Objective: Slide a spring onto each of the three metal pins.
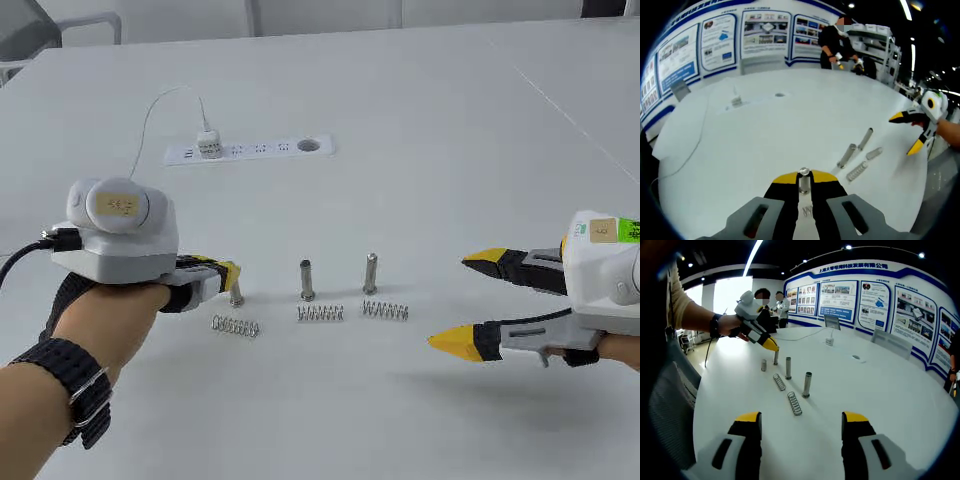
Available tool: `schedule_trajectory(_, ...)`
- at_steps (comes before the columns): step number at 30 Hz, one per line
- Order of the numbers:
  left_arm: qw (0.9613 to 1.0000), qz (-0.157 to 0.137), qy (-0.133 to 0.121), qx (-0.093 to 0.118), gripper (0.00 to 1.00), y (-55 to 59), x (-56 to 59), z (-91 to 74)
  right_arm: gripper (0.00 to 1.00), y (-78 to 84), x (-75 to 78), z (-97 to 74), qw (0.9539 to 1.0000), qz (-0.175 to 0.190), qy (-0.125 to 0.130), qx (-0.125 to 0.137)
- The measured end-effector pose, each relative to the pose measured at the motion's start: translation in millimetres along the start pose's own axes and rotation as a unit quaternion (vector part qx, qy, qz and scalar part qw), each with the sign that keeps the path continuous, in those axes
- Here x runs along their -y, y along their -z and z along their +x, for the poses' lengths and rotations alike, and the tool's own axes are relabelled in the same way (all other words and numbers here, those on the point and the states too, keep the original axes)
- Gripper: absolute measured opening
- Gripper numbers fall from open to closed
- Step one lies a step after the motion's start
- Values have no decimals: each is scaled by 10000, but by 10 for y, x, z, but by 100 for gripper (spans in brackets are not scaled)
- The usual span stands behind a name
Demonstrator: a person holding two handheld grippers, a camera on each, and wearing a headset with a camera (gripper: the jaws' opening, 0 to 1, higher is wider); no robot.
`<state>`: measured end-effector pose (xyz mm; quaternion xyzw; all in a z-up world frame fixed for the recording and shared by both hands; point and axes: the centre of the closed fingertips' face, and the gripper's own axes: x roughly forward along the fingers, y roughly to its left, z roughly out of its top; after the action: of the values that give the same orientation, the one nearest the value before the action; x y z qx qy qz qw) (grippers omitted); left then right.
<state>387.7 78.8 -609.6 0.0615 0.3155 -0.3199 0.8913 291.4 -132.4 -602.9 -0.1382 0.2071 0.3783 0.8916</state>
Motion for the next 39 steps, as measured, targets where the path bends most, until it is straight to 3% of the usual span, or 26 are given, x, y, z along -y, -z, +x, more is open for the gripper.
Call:
schedule_trajectory(23,9999,147,23,13,11,57,28,-37,66,-14,-39,6,10000,-16,-16,-8)
schedule_trajectory(39,9997,135,42,200,21,35,18,-150,65,8,-28,18,10000,-11,-23,-29)
